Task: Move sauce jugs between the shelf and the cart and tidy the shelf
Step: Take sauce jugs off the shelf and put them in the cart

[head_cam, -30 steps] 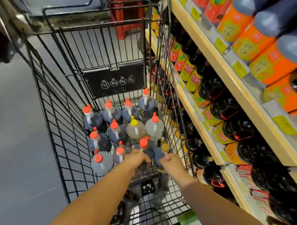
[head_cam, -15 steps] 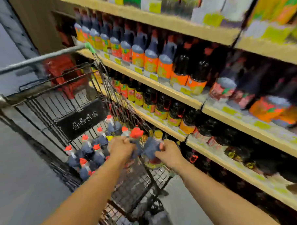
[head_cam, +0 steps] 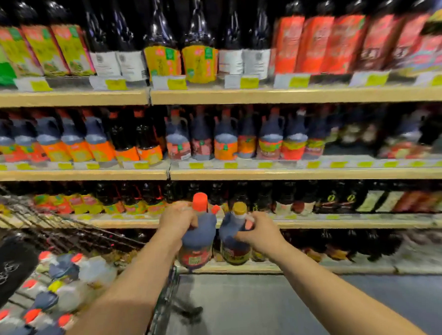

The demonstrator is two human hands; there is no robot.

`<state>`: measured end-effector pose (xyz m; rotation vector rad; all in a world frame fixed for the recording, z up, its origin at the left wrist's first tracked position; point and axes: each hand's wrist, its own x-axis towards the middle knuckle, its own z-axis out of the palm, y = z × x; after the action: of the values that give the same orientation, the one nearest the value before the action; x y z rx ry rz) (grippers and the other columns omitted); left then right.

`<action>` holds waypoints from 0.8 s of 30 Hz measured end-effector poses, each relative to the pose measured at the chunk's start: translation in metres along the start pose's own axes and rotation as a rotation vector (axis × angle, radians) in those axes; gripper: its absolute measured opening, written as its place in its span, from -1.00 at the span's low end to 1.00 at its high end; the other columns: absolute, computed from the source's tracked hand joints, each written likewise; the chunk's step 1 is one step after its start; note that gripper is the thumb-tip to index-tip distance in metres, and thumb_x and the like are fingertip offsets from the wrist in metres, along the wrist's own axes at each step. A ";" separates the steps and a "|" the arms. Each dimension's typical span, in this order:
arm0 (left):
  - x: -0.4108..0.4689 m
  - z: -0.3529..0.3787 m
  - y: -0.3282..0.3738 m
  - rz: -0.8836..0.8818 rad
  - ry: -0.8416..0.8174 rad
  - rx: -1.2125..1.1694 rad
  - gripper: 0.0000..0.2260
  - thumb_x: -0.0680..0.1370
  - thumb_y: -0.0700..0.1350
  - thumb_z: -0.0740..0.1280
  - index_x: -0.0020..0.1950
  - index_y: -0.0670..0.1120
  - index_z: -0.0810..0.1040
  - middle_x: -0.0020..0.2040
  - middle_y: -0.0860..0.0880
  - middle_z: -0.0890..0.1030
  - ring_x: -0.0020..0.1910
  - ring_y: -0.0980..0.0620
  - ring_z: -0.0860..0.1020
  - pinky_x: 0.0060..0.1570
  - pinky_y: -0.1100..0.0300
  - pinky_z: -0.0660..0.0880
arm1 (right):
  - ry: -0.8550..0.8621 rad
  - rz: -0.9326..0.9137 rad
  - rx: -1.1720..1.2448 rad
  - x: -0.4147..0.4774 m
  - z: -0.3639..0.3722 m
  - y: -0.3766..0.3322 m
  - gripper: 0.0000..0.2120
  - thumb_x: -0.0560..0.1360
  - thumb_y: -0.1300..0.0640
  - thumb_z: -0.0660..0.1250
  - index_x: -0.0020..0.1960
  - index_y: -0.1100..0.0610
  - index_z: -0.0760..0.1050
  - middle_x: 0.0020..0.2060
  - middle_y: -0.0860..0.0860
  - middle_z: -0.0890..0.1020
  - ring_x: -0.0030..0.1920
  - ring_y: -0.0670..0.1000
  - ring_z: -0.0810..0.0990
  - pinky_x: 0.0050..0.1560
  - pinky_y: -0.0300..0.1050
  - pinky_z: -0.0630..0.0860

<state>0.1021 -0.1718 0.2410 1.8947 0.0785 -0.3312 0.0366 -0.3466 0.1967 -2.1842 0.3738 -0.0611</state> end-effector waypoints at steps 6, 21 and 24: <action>0.005 0.133 0.036 0.043 -0.026 0.080 -0.67 0.28 -0.51 0.23 -0.49 -0.14 0.26 -0.45 -0.08 0.30 -0.41 -0.06 0.28 -0.42 0.17 0.17 | 0.212 0.086 -0.009 -0.013 -0.117 0.083 -0.79 0.35 0.14 0.49 -0.29 0.13 0.45 -0.40 -0.03 0.45 -0.27 0.02 0.46 -0.47 -0.35 0.30; 0.026 0.336 0.122 0.052 -0.135 -0.127 -0.65 0.19 -0.43 0.18 -0.69 -0.08 0.22 -0.41 -0.11 0.27 -0.33 -0.06 0.27 -0.31 0.07 0.21 | 0.496 -0.021 0.129 0.050 -0.323 0.186 -0.57 0.34 0.16 0.52 -0.41 0.01 0.25 -0.44 -0.07 0.38 -0.37 -0.06 0.37 -0.38 -0.26 0.27; 0.042 0.351 0.133 0.060 -0.137 -0.105 -0.63 0.23 -0.46 0.17 -0.67 -0.07 0.24 -0.43 -0.09 0.26 -0.38 -0.06 0.25 -0.38 0.14 0.18 | 0.527 -0.070 0.202 0.080 -0.338 0.190 -0.55 0.36 0.19 0.50 -0.39 -0.07 0.23 -0.44 -0.11 0.35 -0.39 -0.15 0.33 -0.34 -0.23 0.26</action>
<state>0.1043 -0.5498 0.2431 1.7619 -0.0521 -0.4073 0.0060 -0.7386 0.2418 -1.9569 0.5573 -0.6930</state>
